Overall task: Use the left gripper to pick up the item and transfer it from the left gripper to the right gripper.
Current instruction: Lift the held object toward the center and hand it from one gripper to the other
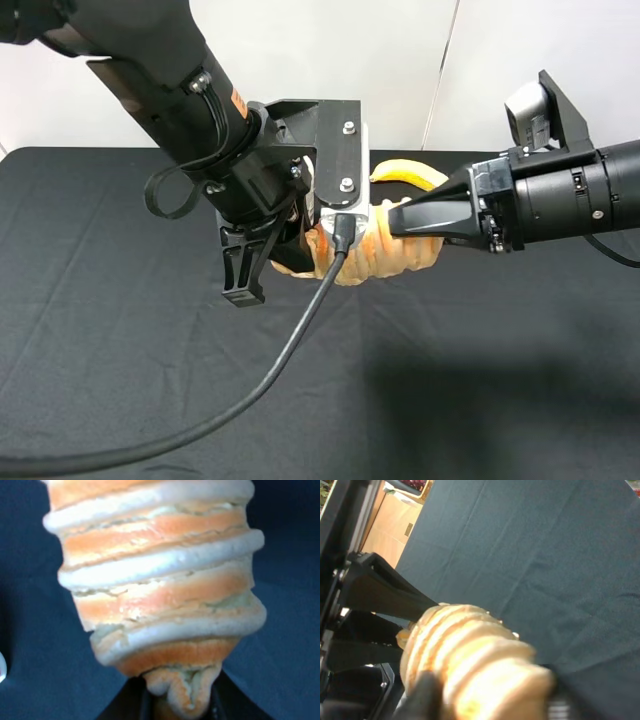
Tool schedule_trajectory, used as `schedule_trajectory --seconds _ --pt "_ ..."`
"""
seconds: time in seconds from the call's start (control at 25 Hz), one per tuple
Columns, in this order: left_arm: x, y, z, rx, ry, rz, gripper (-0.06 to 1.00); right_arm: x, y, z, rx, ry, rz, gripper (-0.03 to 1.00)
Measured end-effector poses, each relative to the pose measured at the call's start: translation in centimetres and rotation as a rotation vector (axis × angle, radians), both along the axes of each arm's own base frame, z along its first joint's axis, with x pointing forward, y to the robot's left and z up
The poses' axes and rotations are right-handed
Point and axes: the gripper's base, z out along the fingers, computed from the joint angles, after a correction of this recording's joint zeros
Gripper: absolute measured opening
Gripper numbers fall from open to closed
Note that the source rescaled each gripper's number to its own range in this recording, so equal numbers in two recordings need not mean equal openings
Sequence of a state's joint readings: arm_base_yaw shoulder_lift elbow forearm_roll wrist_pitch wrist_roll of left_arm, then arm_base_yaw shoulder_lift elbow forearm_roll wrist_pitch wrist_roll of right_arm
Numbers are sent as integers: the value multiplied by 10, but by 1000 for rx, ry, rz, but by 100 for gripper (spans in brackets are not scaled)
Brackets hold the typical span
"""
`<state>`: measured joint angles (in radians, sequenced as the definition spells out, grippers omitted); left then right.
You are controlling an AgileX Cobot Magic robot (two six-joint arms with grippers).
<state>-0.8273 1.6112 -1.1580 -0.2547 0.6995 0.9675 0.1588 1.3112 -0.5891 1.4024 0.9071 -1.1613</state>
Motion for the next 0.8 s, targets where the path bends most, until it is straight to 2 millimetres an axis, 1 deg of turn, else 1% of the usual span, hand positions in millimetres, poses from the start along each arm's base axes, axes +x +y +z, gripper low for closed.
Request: schedule_trajectory --seconds 0.04,0.6,0.64,0.68,0.72,0.8 --pt "0 0 0 -1 -1 0 0 0 0 0 0 0 0 5" --pt "3 -1 1 -17 -29 6 0 0 0 0 -1 -1 -5 5" --pt "3 -2 1 -23 -36 9 2 1 0 0 -2 -1 -6 5" --pt "4 -2 1 -26 -40 11 9 1 0 0 -3 -2 -8 5" --pt "4 -3 1 -32 -45 13 22 1 0 0 -4 -2 -8 5" --pt "6 -4 1 -47 -59 21 53 1 0 0 -4 -2 -7 5"
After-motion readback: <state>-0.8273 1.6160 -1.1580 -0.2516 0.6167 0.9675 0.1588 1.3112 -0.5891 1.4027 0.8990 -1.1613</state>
